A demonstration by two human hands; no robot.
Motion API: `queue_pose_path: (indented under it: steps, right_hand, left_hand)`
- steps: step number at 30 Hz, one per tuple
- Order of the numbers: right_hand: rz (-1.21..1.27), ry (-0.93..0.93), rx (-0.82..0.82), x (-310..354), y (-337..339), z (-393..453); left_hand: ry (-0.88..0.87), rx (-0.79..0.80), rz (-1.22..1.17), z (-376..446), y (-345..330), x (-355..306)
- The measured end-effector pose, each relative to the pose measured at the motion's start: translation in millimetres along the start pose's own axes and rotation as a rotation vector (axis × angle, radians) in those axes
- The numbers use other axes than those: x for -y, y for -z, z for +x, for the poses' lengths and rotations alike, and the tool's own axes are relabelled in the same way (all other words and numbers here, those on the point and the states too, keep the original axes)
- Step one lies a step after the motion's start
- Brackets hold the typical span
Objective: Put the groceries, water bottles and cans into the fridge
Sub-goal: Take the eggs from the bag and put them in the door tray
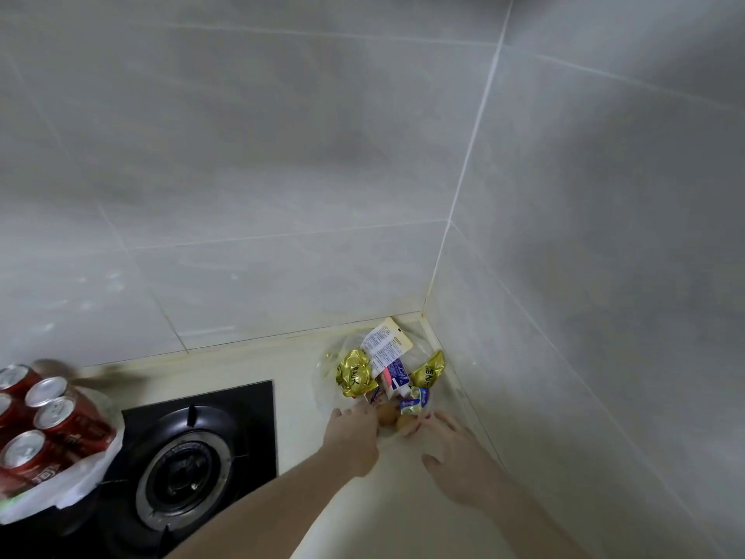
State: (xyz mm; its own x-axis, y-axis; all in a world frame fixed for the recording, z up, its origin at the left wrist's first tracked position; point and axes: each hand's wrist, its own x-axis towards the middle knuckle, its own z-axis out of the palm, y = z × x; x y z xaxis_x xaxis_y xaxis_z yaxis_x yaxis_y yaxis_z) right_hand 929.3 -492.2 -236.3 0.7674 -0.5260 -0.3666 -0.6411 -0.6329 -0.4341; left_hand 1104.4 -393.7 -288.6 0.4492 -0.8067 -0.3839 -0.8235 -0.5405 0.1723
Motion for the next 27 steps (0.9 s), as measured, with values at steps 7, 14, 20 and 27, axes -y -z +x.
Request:
queue_pose_path:
  steps: [7,14,20,27]
  right_hand:
    - [0.002,-0.056,-0.010,-11.5,-15.9,14.3]
    - [0.003,0.007,-0.046,-17.6,-21.9,40.6]
    - [0.009,-0.007,-0.045,-23.5,-31.7,74.9]
    - [0.016,0.039,-0.052,-15.6,-43.0,116.6]
  left_hand:
    - [0.070,0.037,0.013,26.3,-16.7,8.1]
    - [0.038,0.040,-0.064,50.1,-30.9,14.9]
    - [0.036,0.048,-0.043,62.9,-43.6,16.7]
    - [0.036,-0.107,-0.307,44.4,-20.3,18.7]
